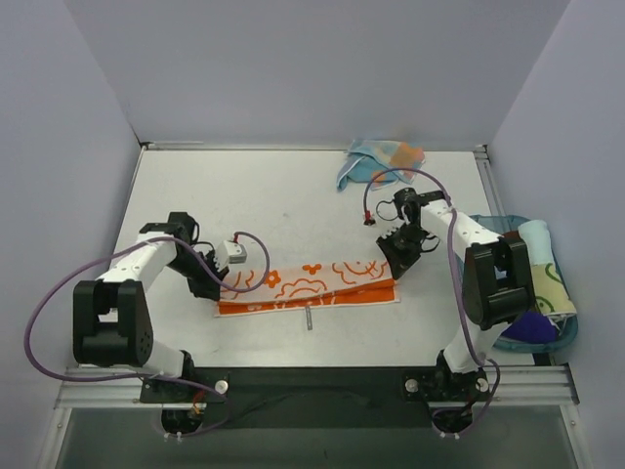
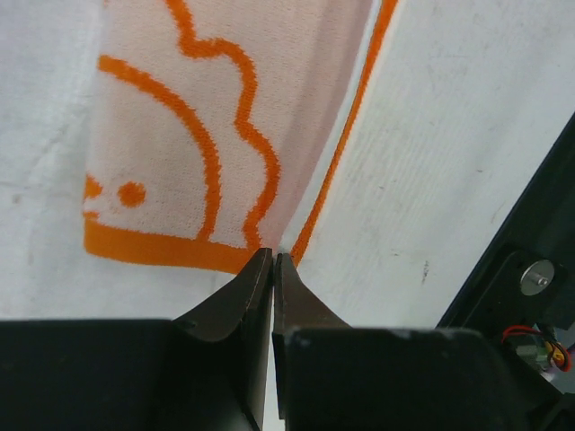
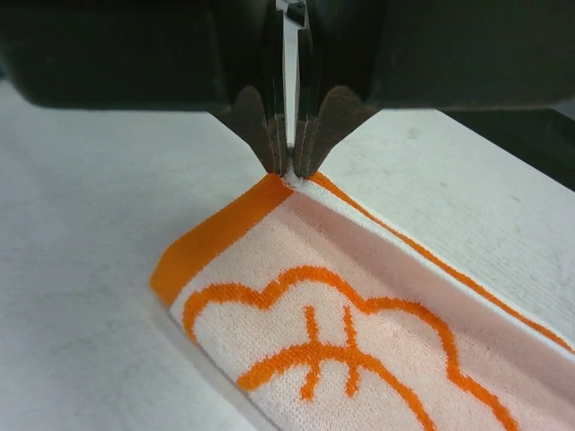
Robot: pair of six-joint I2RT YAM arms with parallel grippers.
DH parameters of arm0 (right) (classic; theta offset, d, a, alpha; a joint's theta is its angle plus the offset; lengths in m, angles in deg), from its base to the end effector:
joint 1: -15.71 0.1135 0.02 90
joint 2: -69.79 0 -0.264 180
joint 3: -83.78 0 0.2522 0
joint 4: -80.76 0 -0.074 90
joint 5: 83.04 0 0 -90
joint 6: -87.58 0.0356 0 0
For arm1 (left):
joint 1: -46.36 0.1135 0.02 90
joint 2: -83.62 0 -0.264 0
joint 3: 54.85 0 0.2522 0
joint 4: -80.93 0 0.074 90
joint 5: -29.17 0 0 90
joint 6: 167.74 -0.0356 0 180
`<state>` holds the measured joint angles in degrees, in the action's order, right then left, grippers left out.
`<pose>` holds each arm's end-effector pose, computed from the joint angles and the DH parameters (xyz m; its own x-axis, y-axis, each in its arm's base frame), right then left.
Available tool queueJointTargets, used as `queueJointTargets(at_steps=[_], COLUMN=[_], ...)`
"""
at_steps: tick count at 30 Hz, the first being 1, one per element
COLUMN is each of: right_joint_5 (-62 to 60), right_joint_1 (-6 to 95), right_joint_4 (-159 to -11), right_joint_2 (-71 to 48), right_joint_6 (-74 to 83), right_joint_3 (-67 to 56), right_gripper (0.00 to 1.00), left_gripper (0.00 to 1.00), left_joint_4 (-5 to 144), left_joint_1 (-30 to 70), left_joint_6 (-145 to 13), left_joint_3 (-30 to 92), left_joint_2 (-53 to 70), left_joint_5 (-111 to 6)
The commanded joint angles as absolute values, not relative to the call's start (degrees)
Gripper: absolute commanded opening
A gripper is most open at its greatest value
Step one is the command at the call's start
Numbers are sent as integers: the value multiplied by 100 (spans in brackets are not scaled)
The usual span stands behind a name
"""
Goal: Roll the towels
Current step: Fold the towel
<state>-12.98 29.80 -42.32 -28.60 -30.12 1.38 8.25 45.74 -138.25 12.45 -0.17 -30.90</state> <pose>0.3196 0.0927 0.2025 -0.6693 -0.6185 -0.4117 -0.7196 0.6775 0.1520 0.2346 -0.0203 0.1995 -0.4777 0.7596 -0.4414 0.8785 0.4171 -0.2330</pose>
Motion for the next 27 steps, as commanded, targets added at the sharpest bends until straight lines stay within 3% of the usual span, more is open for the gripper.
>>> queueJointTargets(at_steps=[1,16,27], right_joint_5=[-1334,-992,-1229], right_joint_1=[3109,3022,3004], right_joint_4=[-4170,-4373,-3652], right_joint_2=[-3128,-3568,-2803], right_joint_6=[-2993,-2870,-3036], right_joint_3=[322,43,-48], right_gripper=[0,0,0], left_gripper=[0,0,0], left_joint_4=[1117,1681,1523], left_joint_1=[4373,4355,4346], left_joint_6=[-13752,-13417,-13382], left_joint_3=[1007,962,1094], left_joint_2=[-259,-805,-735], left_joint_5=[-3218,-3341,-3253])
